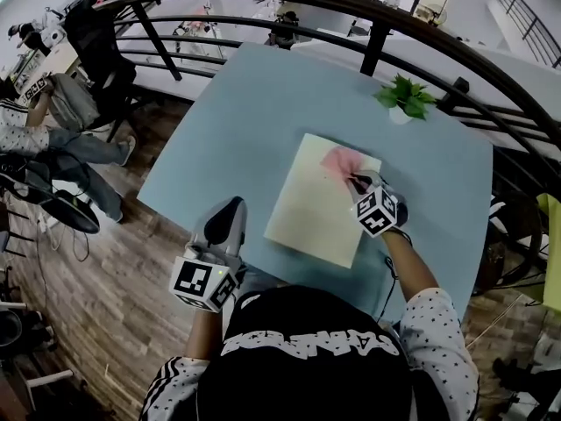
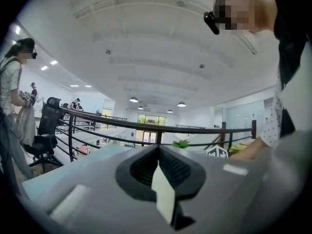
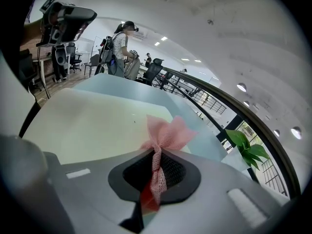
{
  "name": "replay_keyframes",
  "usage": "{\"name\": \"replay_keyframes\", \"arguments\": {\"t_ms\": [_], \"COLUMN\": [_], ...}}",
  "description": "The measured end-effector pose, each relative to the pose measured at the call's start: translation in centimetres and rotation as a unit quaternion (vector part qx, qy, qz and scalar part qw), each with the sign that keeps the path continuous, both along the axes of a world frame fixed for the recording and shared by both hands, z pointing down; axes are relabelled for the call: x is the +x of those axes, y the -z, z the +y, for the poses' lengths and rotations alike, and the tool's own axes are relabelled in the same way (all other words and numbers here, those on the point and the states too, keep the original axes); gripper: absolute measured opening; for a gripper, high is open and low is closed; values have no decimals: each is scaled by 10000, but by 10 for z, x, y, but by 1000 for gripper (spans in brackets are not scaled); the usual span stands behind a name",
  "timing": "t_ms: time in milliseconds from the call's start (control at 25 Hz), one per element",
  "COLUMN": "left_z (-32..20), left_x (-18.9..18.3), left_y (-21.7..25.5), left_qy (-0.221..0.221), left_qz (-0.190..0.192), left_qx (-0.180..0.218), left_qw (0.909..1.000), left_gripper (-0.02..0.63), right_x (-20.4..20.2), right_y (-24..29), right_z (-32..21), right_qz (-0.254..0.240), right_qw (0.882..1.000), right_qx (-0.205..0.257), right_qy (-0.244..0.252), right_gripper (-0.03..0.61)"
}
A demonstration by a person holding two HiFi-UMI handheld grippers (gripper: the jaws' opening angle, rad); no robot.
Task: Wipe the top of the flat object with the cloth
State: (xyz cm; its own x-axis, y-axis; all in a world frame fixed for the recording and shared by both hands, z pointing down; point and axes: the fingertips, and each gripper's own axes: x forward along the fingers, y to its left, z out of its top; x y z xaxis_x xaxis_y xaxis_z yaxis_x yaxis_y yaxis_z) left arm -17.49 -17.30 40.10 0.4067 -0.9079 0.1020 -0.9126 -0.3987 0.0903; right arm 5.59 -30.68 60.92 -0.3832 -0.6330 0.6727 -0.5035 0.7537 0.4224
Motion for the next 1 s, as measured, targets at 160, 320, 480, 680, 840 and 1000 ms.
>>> {"name": "replay_keyframes", "arguments": {"t_ms": [160,320,480,680,840,1000], "left_z": [-1,-3,-4,-5,-5,-7], "left_x": [10,20,28,33,38,43], "left_y": [-2,-4,-4,-6,-8,-7], "left_qy": [-115,-230,-283,-362,-429,-478], "left_qz": [14,26,33,45,60,61], "left_qx": [-3,-44,-72,-18,-17,-31], "left_qw": [9999,9997,9996,9993,9991,9988], "left_gripper": [0,0,0,0,0,0], "right_x": [-4,-8,-11,-14,-17,-20], "right_y": [-1,-2,-3,-5,-7,-5], "right_z": [13,25,36,47,59,67], "right_qz": [15,152,282,260,299,262], "right_qw": [9999,9993,9983,9978,9968,9960], "right_qx": [-8,-26,-18,-98,-201,-284], "right_qy": [132,342,519,604,712,810], "right_gripper": [14,13,13,12,12,12]}}
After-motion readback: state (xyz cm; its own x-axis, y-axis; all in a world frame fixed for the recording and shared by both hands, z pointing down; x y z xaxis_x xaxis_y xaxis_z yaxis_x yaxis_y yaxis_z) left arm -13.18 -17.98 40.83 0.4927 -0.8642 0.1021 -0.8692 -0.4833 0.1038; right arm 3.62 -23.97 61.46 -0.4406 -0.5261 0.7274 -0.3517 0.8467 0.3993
